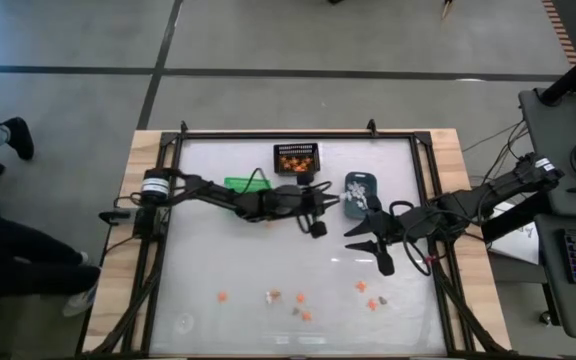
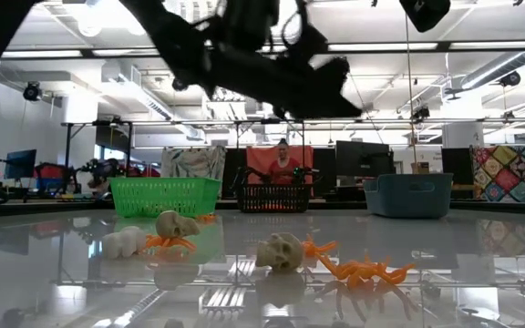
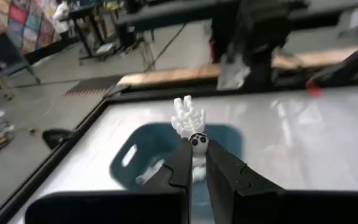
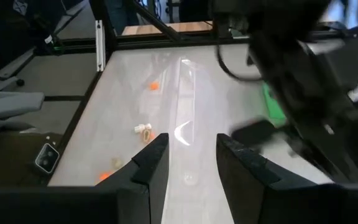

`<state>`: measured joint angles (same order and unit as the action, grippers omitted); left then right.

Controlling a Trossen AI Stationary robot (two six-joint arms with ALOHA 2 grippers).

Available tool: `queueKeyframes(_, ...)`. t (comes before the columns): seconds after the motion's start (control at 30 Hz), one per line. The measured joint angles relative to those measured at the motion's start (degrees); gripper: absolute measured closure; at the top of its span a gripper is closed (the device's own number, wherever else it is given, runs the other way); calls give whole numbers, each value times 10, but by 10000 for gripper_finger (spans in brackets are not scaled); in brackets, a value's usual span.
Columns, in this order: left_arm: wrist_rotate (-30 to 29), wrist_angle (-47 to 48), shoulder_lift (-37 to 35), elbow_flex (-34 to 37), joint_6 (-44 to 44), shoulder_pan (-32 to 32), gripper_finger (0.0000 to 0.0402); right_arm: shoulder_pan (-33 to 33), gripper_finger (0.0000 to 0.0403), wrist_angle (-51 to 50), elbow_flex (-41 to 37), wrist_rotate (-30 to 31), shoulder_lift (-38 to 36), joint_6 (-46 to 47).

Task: Sort Halloween decoration
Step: Put the white skeleton toy into the blue bin, then put the orange spider toy into the black bin

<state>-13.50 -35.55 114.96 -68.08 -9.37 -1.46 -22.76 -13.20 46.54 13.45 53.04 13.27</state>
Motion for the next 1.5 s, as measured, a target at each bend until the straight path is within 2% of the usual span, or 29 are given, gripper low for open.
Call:
queueKeyframes(0.27,26,89,90,-115,-13,-18,396,0,280,3,-1,-1,0,-4)
queueKeyframes(0.43,26,130,111,-156,-22,-24,396,0,280,3,-1,-1,0,-3)
queueKeyframes(0.73,27,126,111,-158,-8,-29,364,0,280,3,-1,1,0,-3)
queueKeyframes(0.93,68,116,114,-157,-4,-29,336,0,280,7,-3,1,3,-2)
queueKeyframes(1.23,71,122,120,-157,2,-28,309,0,280,17,-4,2,6,-2)
queueKeyframes(1.5,71,180,47,-131,-8,-21,311,0,280,15,-5,1,6,28)
